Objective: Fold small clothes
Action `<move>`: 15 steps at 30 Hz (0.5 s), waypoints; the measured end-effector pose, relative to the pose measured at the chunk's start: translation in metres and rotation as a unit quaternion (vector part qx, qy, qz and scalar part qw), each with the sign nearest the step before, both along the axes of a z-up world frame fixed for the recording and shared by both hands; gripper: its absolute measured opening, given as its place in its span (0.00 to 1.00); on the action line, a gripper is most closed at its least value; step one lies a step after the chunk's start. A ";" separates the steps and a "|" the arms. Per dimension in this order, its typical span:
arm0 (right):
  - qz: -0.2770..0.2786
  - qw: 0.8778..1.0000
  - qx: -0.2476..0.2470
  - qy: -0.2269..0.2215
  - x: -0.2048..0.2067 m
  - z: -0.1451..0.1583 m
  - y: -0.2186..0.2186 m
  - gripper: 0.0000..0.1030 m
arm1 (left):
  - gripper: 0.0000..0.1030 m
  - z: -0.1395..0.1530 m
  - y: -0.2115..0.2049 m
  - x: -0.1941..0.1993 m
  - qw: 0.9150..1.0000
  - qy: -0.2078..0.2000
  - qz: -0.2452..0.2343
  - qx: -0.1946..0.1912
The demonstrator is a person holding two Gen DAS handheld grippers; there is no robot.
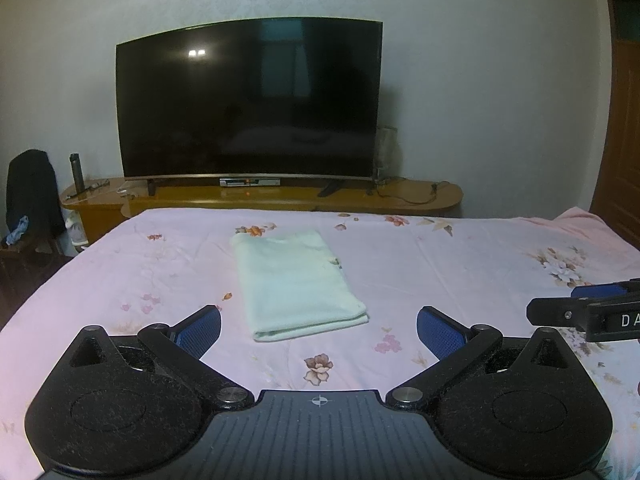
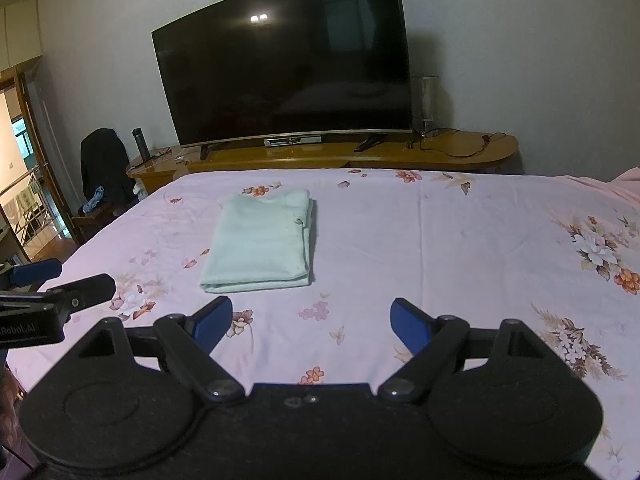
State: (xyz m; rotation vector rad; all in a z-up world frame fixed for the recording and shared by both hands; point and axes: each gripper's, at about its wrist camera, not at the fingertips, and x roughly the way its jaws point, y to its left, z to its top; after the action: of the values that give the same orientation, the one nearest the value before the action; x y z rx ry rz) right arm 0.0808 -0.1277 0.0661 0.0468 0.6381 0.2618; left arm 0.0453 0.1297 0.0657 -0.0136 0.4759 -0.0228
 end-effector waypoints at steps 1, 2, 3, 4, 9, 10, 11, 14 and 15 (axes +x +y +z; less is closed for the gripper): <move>0.000 1.000 -0.001 0.000 0.001 0.000 0.000 0.83 | 1.00 0.000 0.000 0.000 1.000 0.000 0.000 0.000; 0.000 1.000 0.000 -0.001 0.001 0.000 0.000 0.83 | 1.00 0.000 0.001 0.001 1.000 0.000 0.000 0.000; -0.001 1.000 0.000 -0.001 0.001 0.000 0.000 0.83 | 1.00 0.000 0.001 0.001 1.000 0.000 0.000 0.000; 0.000 1.000 0.001 0.000 0.002 0.000 0.000 0.83 | 1.00 0.000 0.002 0.001 1.000 0.000 0.000 0.000; 0.000 1.000 0.001 0.000 0.002 0.000 0.001 0.83 | 1.00 0.000 0.003 0.001 1.000 -0.005 0.001 0.008; 0.000 1.000 0.001 -0.001 0.002 0.000 0.001 0.83 | 1.00 0.001 0.004 0.001 1.000 -0.005 0.002 0.008; 0.000 1.000 0.001 -0.001 0.002 0.000 0.001 0.83 | 1.00 0.001 0.005 0.001 1.000 -0.005 0.001 0.007; 0.001 1.000 -0.001 -0.003 0.005 0.001 0.002 0.83 | 1.00 0.002 0.007 0.003 1.000 -0.008 -0.001 0.006; 0.001 1.000 -0.001 -0.003 0.005 0.001 0.003 0.83 | 1.00 0.002 0.007 0.003 1.000 -0.008 -0.002 0.006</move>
State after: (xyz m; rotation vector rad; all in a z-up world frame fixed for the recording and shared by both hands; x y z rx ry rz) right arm 0.0859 -0.1247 0.0667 0.0435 0.6322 0.2639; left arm 0.0483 0.1371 0.0675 -0.0005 0.4597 -0.0249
